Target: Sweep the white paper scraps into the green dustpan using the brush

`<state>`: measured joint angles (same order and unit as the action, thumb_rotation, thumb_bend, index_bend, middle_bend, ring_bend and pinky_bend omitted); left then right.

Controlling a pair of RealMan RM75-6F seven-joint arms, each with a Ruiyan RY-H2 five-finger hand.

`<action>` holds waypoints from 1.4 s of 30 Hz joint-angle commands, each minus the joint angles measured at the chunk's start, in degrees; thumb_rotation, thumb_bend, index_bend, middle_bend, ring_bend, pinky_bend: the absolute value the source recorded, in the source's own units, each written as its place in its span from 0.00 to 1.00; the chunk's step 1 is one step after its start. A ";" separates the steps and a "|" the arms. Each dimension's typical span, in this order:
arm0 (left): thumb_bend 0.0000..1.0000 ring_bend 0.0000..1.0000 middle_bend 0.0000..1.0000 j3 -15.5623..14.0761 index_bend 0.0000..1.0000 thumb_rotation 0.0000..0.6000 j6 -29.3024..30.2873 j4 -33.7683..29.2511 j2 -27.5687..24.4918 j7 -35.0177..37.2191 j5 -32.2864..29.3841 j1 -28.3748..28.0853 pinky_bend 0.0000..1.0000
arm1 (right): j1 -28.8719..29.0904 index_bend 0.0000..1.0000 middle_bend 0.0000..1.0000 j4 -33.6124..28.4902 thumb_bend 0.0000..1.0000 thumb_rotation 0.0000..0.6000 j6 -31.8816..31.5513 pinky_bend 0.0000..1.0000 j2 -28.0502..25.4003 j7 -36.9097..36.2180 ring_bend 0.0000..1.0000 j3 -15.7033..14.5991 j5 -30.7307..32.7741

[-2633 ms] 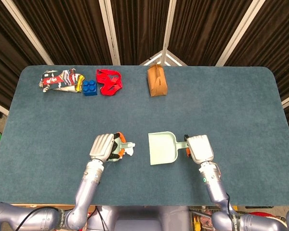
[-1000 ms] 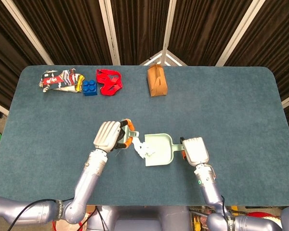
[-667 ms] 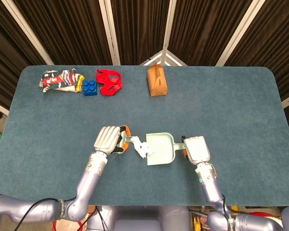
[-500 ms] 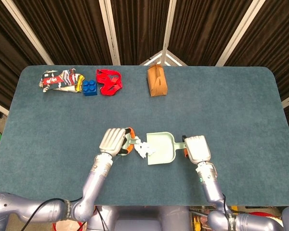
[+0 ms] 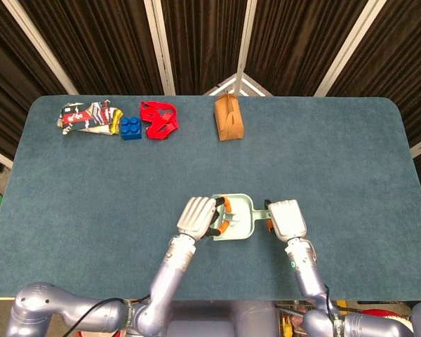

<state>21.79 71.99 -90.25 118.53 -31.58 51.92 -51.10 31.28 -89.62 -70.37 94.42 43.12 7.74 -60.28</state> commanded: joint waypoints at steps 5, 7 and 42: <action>0.66 1.00 1.00 2.41 0.80 1.00 1.94 1.57 2.91 2.27 4.42 -1.58 1.00 | 0.10 0.55 0.90 -0.76 0.49 1.00 -0.43 0.89 -0.02 0.62 0.89 0.04 -0.10; 0.66 1.00 1.00 2.06 0.80 1.00 2.06 0.91 2.20 3.55 5.63 -0.92 1.00 | 0.04 0.55 0.90 -0.83 0.49 1.00 -0.51 0.89 -0.16 0.65 0.89 -0.04 -0.10; 0.65 1.00 1.00 -2.93 0.80 1.00 0.96 -13.53 -27.23 7.64 9.83 11.64 1.00 | -1.03 0.36 0.90 -3.12 0.49 1.00 -2.24 0.89 0.01 4.22 0.89 -1.90 0.89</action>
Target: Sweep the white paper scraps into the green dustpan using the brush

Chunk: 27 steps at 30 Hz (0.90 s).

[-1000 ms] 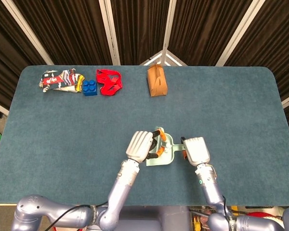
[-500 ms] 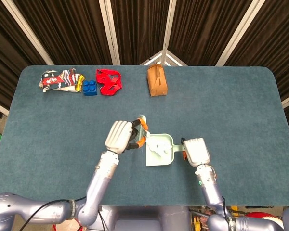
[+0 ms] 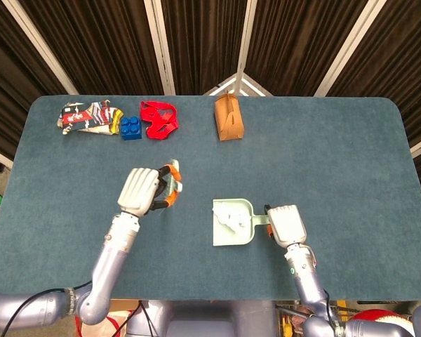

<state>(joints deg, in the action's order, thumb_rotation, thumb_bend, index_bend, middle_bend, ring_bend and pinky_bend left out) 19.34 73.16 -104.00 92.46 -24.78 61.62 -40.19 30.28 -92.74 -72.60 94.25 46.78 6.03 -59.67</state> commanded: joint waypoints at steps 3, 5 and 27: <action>0.65 1.00 1.00 -0.49 0.80 1.00 -0.26 0.59 -2.35 1.50 0.17 1.13 1.00 | 0.03 0.06 0.90 -0.22 0.49 1.00 -0.35 0.89 0.47 1.94 0.89 -0.34 0.62; 0.65 1.00 1.00 -0.43 0.80 1.00 -0.26 0.66 -2.97 1.96 0.14 1.35 1.00 | 0.01 0.00 0.90 -0.22 0.49 1.00 -0.54 0.89 0.65 2.07 0.89 -0.47 0.32; 0.65 1.00 1.00 -7.47 0.80 1.00 -3.47 2.48 -18.58 -17.30 2.67 0.94 1.00 | -1.39 0.00 0.90 -3.59 0.49 1.00 -1.78 0.89 -2.78 1.06 0.88 -0.49 0.15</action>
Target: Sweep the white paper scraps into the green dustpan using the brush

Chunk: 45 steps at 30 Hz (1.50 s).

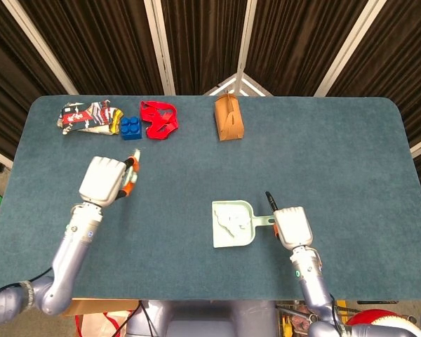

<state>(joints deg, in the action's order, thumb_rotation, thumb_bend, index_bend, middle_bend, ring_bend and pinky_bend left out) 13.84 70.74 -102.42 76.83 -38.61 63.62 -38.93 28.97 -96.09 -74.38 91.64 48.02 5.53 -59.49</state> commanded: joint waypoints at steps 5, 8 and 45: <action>0.64 1.00 1.00 -4.97 0.80 1.00 -2.85 2.75 -5.76 -7.62 2.63 -0.67 1.00 | -0.31 0.00 0.90 -0.70 0.49 1.00 -0.08 0.89 -0.42 -0.48 0.87 -0.26 -0.42; 0.62 1.00 1.00 -5.76 0.77 1.00 -3.30 2.99 -5.97 -8.67 2.43 -0.68 1.00 | -0.29 0.00 0.90 -0.61 0.49 1.00 -0.06 0.89 -0.24 -0.33 0.88 -0.38 -0.60; 0.00 0.08 0.00 -17.79 0.00 1.00 13.12 -10.57 -15.88 18.02 20.62 18.66 0.33 | -5.63 0.00 0.05 -2.50 0.44 1.00 -2.01 0.08 -11.83 -13.43 0.00 0.33 -2.81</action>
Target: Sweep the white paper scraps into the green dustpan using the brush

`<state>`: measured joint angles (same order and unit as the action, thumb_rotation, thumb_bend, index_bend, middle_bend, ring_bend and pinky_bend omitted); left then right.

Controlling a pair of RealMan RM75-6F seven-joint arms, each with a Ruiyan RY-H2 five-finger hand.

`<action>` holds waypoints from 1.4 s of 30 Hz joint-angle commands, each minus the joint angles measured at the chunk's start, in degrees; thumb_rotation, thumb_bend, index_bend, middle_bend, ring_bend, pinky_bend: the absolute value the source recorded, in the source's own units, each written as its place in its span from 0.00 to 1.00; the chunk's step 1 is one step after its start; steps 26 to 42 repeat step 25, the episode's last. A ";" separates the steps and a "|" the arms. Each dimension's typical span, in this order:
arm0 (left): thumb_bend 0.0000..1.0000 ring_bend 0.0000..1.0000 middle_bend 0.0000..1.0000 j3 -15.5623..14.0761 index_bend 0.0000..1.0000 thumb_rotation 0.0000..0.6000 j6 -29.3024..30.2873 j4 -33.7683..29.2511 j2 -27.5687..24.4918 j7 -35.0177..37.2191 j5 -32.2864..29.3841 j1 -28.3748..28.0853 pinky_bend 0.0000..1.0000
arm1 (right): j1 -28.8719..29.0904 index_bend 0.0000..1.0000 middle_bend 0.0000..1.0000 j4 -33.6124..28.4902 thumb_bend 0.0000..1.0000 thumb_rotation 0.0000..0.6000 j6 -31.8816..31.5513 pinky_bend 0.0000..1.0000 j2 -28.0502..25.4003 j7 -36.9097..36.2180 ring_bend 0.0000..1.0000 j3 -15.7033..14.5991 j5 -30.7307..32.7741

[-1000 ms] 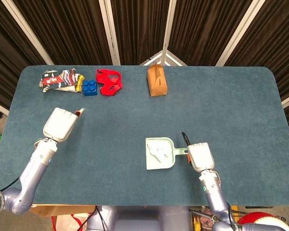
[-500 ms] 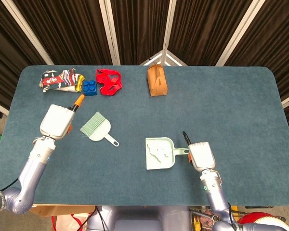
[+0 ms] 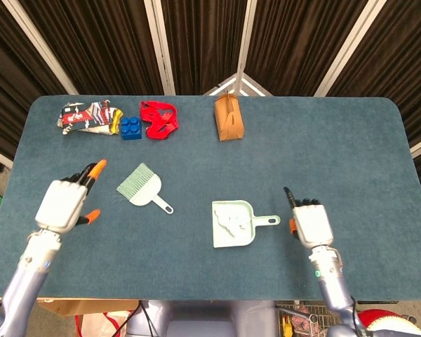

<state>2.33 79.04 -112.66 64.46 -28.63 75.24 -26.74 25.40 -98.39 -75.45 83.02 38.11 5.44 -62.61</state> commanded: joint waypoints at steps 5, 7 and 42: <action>0.00 0.00 0.00 -10.93 0.00 1.00 9.57 4.28 -5.08 14.44 16.64 11.92 0.06 | -6.02 0.00 0.00 -2.17 0.31 1.00 -3.53 0.00 -8.94 -10.53 0.00 -1.20 -3.31; 0.00 0.00 0.00 -12.71 0.00 1.00 11.61 6.28 -5.53 16.99 18.61 14.48 0.04 | -8.51 0.00 0.00 -3.64 0.30 1.00 -5.50 0.00 -12.30 -15.21 0.00 -2.44 -6.24; 0.00 0.00 0.00 -12.88 0.00 1.00 18.23 21.18 -3.58 21.45 20.91 24.70 0.00 | -23.25 0.00 0.00 -0.54 0.29 1.00 -17.38 0.00 -24.22 -31.60 0.00 -12.11 -25.13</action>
